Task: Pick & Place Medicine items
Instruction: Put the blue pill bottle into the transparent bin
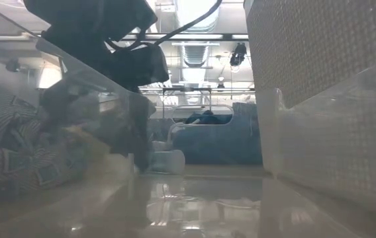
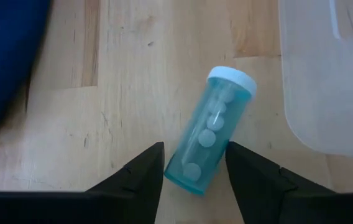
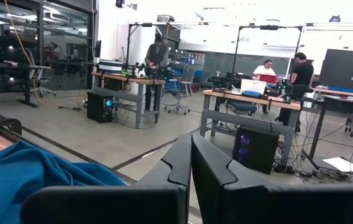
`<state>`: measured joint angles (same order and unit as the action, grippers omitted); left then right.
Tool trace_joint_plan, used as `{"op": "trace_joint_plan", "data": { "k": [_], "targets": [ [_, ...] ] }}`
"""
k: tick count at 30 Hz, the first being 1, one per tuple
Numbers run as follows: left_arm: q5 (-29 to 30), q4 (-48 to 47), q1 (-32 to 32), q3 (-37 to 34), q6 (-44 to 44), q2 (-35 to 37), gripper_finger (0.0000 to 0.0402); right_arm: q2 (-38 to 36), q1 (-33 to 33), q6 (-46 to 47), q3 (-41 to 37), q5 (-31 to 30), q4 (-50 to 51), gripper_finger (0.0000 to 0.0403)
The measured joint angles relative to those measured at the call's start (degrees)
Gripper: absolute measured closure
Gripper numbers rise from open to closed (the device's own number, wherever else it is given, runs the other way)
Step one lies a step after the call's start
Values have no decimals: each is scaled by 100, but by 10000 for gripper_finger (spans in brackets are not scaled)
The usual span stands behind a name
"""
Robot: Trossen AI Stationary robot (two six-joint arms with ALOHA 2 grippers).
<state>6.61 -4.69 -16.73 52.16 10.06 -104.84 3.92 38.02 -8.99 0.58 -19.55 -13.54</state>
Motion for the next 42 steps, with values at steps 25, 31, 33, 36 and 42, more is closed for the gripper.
{"op": "trace_joint_plan", "data": {
  "k": [25,31,33,36,42],
  "targets": [
    [139,19,2,4,-18,120,282,-2,0,0,0,0,0,394],
    [284,-104,2,7,44,195,282,0,0,0,0,1,0,394],
    [332,-127,7,7,48,206,282,0,0,0,0,1,0,394],
    [445,-162,4,7,71,306,282,2,2,0,0,0,-2,394],
    [747,-270,4,7,90,652,282,6,2,0,0,0,-1,394]
  ]
}}
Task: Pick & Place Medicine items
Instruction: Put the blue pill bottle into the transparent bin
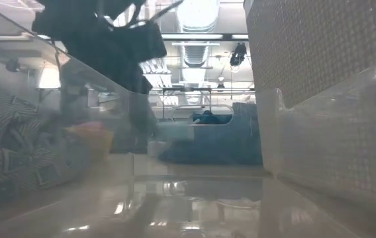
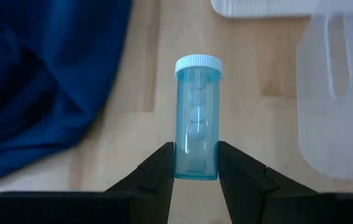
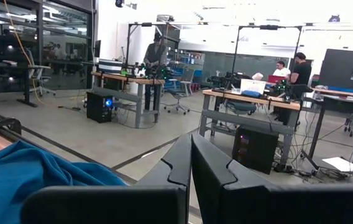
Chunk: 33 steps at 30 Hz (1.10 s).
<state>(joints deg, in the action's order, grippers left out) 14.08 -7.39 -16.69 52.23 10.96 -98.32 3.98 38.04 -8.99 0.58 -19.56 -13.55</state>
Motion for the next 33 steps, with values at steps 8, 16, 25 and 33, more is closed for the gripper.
{"op": "trace_joint_plan", "data": {
  "k": [8,16,25,33],
  "targets": [
    [221,-146,-9,0,-24,485,282,5,-2,0,0,3,0,394],
    [229,-245,-29,-1,-28,865,282,29,-2,-2,0,3,1,394],
    [237,-125,-380,24,-46,1246,282,31,-2,0,0,2,-1,394],
    [285,-97,-718,26,-46,1404,282,36,-2,-2,0,1,1,394]
  ]
}}
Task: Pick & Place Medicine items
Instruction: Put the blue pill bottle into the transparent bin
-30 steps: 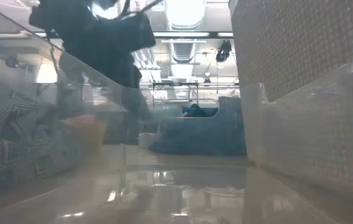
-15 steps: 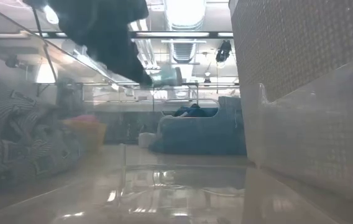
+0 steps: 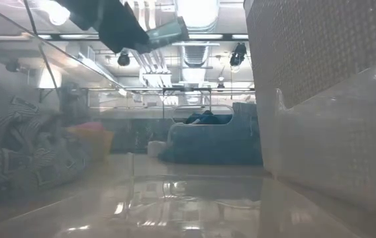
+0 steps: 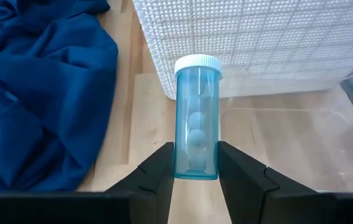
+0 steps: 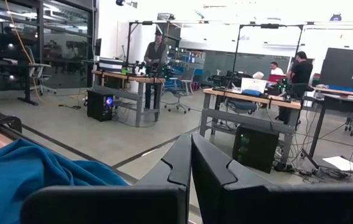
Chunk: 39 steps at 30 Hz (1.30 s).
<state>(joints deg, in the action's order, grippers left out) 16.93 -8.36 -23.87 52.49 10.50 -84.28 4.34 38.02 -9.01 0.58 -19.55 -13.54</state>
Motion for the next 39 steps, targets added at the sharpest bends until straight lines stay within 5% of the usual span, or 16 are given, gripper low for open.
{"op": "trace_joint_plan", "data": {
  "k": [28,39],
  "targets": [
    [-400,475,-430,-28,4,-77,282,-4,1,2,0,0,-1,394],
    [-605,1034,-579,3,304,-743,282,0,2,2,0,0,0,394]
  ]
}}
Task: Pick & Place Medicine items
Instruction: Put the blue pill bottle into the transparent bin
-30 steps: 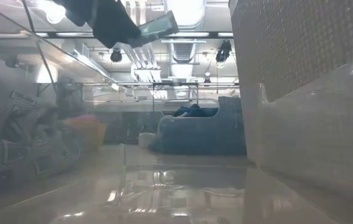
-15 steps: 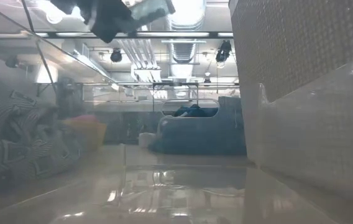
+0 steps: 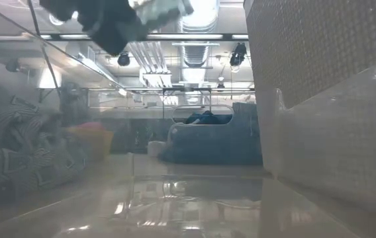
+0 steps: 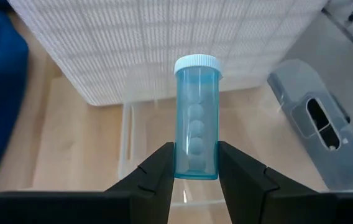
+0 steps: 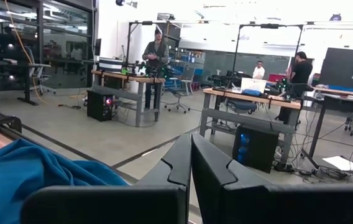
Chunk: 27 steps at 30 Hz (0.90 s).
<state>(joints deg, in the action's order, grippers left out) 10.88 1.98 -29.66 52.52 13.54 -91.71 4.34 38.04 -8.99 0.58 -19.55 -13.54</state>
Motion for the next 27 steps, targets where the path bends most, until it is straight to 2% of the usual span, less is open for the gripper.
{"op": "trace_joint_plan", "data": {
  "k": [12,19,27],
  "targets": [
    [-449,335,-23,-3,7,-456,282,0,-2,0,0,1,1,394],
    [-451,749,-25,8,-2,-812,282,0,-2,0,0,2,0,394],
    [-442,613,-18,247,-160,-1202,282,0,-2,0,0,2,-1,394]
  ]
}}
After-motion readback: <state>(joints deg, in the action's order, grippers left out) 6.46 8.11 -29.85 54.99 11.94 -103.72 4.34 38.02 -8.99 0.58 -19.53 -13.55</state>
